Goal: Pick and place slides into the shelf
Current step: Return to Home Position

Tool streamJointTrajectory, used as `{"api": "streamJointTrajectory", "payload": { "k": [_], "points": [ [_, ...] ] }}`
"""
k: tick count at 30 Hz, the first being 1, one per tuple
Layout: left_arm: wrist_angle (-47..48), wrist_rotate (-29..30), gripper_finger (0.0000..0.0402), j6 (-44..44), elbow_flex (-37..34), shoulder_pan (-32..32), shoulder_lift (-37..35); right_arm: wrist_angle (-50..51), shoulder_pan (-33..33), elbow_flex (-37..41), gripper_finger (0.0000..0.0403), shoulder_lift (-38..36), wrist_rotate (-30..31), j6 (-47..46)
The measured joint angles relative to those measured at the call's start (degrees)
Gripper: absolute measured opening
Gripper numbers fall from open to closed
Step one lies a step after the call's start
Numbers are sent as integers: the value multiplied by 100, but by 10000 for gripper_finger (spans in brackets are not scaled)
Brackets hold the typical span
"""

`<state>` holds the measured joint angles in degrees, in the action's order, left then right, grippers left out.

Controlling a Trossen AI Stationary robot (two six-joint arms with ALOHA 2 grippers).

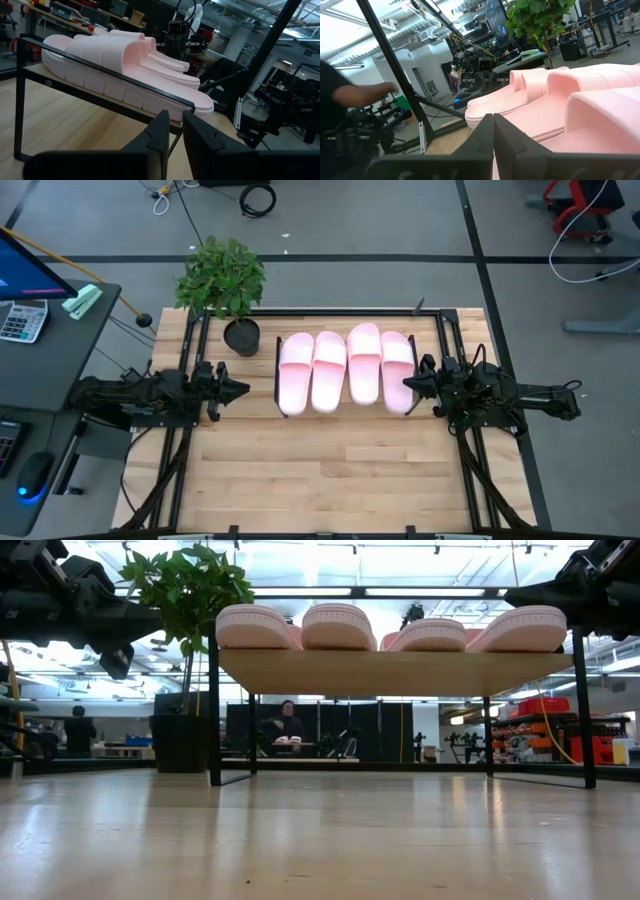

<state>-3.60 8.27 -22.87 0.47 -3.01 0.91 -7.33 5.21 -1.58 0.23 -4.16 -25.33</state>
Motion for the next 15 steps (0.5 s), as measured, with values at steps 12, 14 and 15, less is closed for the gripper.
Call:
{"api": "streamJointTrajectory", "payload": {
  "k": [12, 14, 15],
  "points": [
    [0, 0, 58, 0, 0, -1, 0, 0, -2, 0, 12, 0, -3, -1],
    [0, 0, 55, -4, 0, 0, -1, 0, -2, 0, 12, 0, -2, -1],
    [0, 0, 54, -1, 0, -1, 0, 0, -2, 0, 12, 0, -2, -1]
  ]
}}
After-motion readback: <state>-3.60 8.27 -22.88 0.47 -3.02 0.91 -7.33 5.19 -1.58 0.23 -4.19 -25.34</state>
